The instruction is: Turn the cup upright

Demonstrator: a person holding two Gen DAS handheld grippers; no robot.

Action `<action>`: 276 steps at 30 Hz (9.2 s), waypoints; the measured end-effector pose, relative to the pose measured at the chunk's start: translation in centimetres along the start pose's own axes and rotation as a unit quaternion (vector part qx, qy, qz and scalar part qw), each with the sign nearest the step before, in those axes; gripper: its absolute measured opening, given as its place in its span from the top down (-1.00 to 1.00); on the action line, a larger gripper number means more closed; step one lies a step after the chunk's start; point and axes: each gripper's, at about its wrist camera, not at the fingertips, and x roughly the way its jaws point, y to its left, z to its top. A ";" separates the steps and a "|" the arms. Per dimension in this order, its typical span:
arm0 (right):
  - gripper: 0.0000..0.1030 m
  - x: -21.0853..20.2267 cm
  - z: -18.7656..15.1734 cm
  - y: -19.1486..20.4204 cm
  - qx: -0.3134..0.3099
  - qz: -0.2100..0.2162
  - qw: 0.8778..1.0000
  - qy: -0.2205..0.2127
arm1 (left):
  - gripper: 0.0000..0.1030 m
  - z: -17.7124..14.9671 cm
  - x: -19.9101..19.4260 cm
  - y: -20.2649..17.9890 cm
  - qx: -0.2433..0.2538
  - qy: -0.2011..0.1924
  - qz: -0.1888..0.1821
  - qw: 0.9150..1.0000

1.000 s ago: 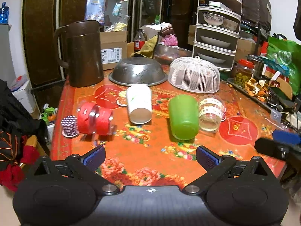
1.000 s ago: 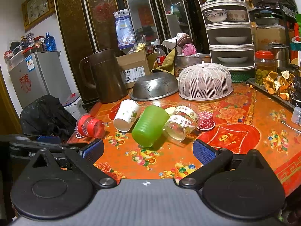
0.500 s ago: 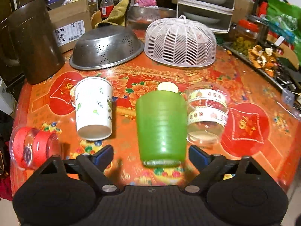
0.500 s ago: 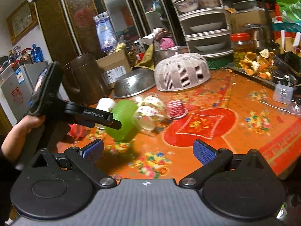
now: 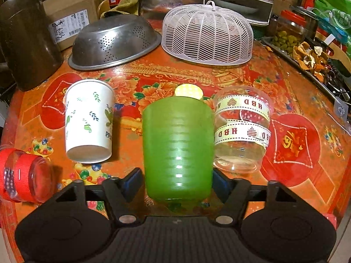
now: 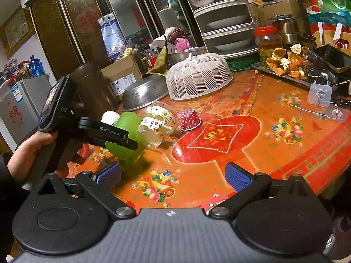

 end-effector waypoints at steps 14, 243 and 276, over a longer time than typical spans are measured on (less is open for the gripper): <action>-0.98 0.6 0.2 1.6 -0.010 0.018 1.000 0.006 | -0.26 -5.3 -6.6 1.7 -0.003 -0.061 -0.013 0.998; -0.98 -7.1 -1.7 12.5 -0.146 0.018 0.989 -0.004 | -0.92 -20.9 -22.2 2.6 -0.008 -0.206 -0.028 0.978; -0.98 -7.0 -1.9 12.5 -0.145 0.042 0.989 -0.007 | -0.92 -20.9 -22.0 2.5 -0.016 -0.205 -0.023 0.978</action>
